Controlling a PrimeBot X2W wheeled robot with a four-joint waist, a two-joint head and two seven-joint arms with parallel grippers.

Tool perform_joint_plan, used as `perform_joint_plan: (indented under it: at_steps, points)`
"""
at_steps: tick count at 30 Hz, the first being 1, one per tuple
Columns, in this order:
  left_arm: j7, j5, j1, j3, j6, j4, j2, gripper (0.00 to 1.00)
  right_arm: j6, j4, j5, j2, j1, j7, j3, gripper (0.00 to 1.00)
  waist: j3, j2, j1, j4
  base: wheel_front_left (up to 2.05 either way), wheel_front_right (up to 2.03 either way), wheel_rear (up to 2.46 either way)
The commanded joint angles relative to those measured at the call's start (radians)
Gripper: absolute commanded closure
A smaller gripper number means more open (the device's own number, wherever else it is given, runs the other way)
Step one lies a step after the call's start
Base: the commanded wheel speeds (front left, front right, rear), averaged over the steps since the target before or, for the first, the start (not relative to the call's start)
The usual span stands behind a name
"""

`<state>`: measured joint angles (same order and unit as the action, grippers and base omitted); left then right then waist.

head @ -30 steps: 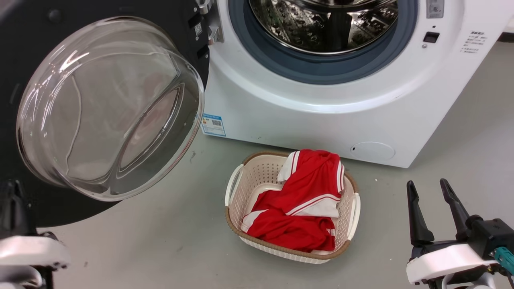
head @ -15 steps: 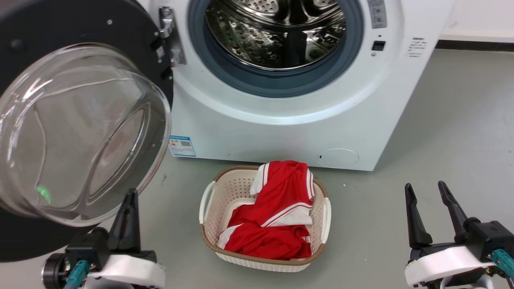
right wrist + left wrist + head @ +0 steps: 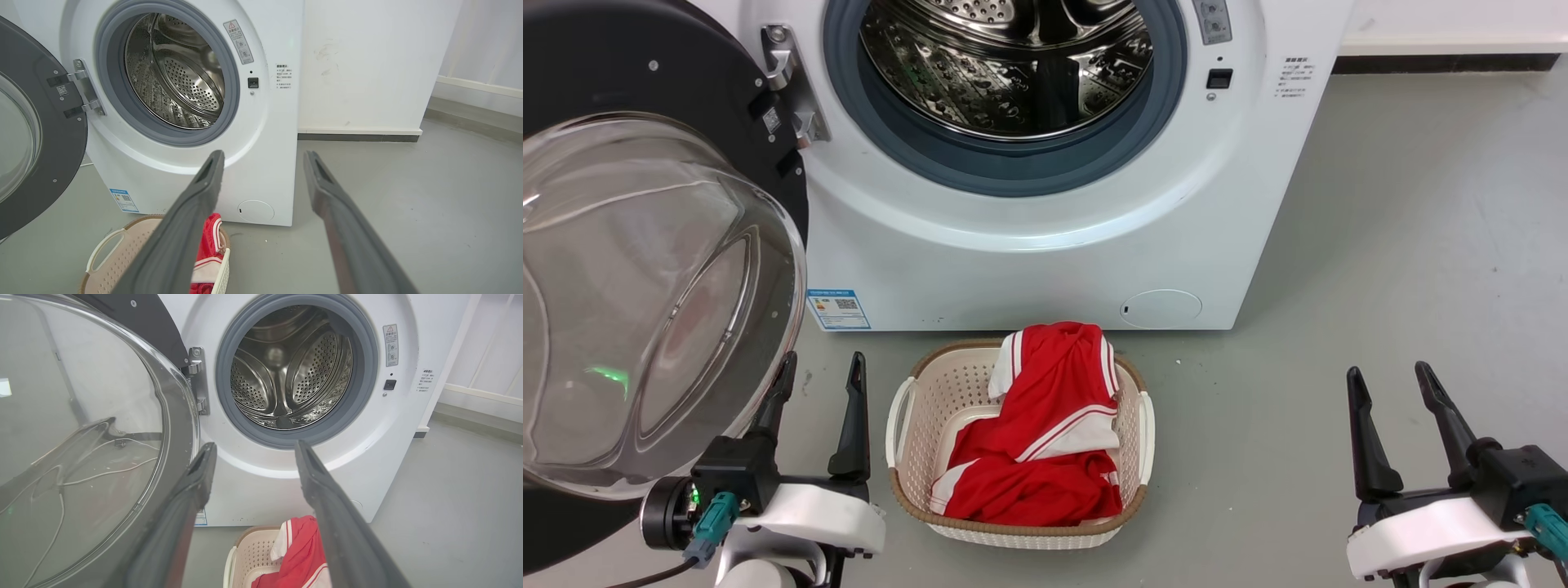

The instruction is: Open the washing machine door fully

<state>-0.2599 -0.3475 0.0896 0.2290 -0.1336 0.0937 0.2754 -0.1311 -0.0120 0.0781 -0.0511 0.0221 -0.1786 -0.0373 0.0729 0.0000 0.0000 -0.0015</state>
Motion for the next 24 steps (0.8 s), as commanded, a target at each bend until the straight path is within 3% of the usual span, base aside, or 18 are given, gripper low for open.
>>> perform_joint_plan:
  at_steps: [1, 14, 24]
  points:
    - [-0.006, 0.006, 0.009, -0.002, 0.0, 0.005, -0.001, 0.0, 0.001, -0.002, -0.002, 0.002, -0.011, -0.005, 0.002, 0.0, 0.0, 0.0, 0.0, -0.005, 0.0, 0.0, 0.0]
    - [-0.007, 0.032, -0.003, -0.054, 0.016, -0.003, -0.024, 0.0, 0.001, -0.017, 0.0, 0.002, -0.023, -0.014, 0.008, 0.0, 0.0, 0.0, 0.0, -0.016, 0.0, 0.0, 0.0]
    - [-0.005, 0.089, -0.033, -0.124, 0.025, -0.051, -0.096, 0.0, 0.001, -0.023, -0.005, 0.002, -0.025, -0.02, 0.003, 0.0, -0.004, 0.0, 0.0, -0.015, 0.0, 0.0, 0.0]
